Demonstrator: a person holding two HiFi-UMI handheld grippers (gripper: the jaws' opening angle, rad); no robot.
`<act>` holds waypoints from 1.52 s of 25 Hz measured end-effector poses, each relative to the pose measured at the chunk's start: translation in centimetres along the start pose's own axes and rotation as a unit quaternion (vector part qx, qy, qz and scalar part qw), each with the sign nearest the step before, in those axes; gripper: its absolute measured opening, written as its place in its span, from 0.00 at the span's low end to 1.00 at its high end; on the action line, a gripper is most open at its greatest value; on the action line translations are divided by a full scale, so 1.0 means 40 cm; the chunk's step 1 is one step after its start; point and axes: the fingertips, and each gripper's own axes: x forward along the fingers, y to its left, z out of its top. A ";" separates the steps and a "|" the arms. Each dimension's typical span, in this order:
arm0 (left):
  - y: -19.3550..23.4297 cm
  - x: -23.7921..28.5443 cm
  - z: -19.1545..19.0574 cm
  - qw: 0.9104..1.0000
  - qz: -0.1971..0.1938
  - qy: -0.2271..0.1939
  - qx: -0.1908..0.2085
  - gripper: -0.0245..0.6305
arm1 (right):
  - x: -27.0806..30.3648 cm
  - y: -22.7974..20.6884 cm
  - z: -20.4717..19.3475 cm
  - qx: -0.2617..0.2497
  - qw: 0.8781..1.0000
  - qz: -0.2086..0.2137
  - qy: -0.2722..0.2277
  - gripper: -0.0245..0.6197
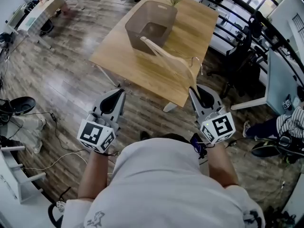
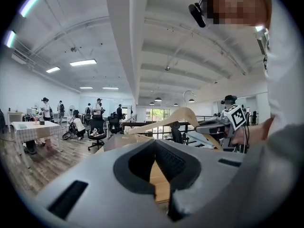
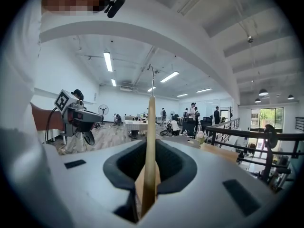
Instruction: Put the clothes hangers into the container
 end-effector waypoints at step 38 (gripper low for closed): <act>0.068 0.377 -0.012 0.994 0.103 0.025 -0.027 0.05 | 0.300 -0.416 -0.044 -0.041 0.992 0.115 0.027 0.13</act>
